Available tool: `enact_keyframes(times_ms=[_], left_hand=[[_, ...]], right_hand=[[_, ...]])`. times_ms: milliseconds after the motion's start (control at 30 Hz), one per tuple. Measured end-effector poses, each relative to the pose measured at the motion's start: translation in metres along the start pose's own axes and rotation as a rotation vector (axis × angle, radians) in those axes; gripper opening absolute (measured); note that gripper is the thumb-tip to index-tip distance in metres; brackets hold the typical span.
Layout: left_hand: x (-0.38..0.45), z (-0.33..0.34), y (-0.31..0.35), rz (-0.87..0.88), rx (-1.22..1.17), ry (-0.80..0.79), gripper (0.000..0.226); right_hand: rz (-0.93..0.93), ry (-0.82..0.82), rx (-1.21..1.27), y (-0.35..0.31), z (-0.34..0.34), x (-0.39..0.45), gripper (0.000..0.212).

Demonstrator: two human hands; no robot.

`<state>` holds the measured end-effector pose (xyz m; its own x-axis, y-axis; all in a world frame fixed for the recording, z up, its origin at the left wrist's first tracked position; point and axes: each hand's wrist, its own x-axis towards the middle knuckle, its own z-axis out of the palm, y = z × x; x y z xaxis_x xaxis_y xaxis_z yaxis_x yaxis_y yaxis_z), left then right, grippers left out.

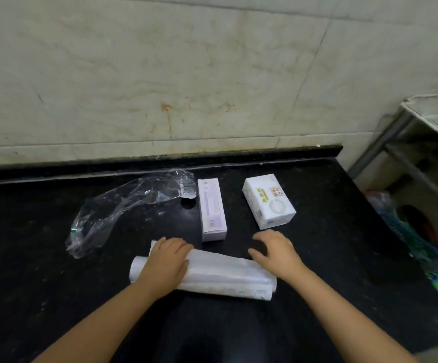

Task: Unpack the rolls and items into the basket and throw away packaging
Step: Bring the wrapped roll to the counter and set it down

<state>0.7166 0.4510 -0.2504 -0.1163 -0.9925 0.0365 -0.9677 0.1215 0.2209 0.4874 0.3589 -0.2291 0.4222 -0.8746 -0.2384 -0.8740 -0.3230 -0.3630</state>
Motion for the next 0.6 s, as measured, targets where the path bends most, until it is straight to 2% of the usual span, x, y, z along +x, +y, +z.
enact_keyframes(times_ms=[100, 167, 233, 433, 600], left_hand=[[0.031, -0.002, 0.020, 0.022, 0.025, 0.125, 0.040], [0.052, -0.004, 0.035, -0.038, -0.074, 0.082, 0.036], [0.079, 0.006, 0.050, -0.116, -0.054, 0.031, 0.043], [0.130, 0.029, 0.076, -0.401, 0.040, -0.108, 0.055], [0.133, 0.043, 0.077, -0.505, 0.036, -0.175, 0.056]], right_hand=[[0.179, 0.146, -0.010, 0.020, -0.031, 0.020, 0.043], [0.327, 0.100, 0.009, 0.024, -0.041, 0.036, 0.056], [0.420, 0.032, 0.013, 0.030, -0.046, 0.056, 0.069], [0.417, -0.049, -0.036, 0.039, -0.039, 0.107, 0.094], [0.382, 0.021, 0.001, 0.044, -0.025, 0.118, 0.093]])
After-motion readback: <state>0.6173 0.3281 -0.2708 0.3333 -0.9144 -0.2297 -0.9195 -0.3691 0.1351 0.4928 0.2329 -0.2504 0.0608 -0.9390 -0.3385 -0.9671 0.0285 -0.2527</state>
